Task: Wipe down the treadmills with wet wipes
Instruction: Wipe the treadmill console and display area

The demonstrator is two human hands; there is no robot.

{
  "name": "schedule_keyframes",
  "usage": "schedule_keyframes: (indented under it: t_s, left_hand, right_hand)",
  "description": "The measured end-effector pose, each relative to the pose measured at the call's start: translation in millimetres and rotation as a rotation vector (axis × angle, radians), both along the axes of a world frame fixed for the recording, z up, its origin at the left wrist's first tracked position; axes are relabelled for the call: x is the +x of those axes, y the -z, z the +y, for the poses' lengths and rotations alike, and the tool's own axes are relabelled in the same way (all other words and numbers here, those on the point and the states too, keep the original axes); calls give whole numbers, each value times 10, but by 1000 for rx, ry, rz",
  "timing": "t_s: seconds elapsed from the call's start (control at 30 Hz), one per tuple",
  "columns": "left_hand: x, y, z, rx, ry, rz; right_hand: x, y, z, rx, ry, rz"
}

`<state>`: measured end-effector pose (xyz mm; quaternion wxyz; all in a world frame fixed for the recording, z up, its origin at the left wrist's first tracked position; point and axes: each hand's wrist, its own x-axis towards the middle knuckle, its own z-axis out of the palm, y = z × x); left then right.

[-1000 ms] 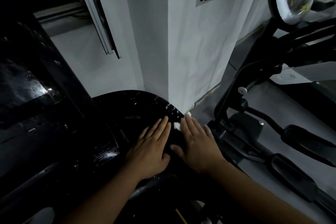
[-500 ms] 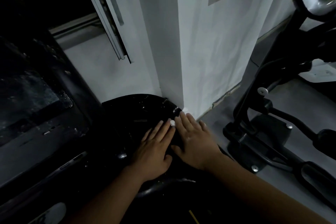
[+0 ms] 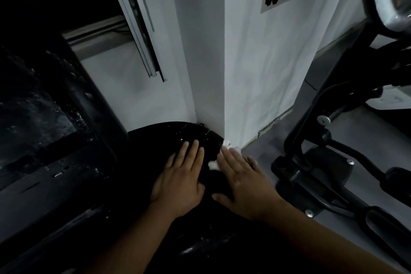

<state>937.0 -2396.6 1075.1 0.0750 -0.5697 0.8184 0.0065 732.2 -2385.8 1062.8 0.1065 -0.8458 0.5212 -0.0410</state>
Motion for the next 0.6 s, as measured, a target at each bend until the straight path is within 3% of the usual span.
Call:
schedule_keyframes:
  t_s: [0.1, 0.33, 0.47, 0.6]
  left_hand:
    - [11, 6, 8, 16, 11, 4]
    - [1, -9, 4, 36, 18, -20]
    - [-2, -25, 23, 46, 26, -14]
    - [-9, -21, 14, 55, 2, 8]
  right_hand:
    - [279, -130, -319, 133, 138, -13]
    - [58, 58, -129, -70, -59, -1]
    - [241, -103, -422, 138, 108, -46]
    - [137, -73, -244, 0, -55, -10]
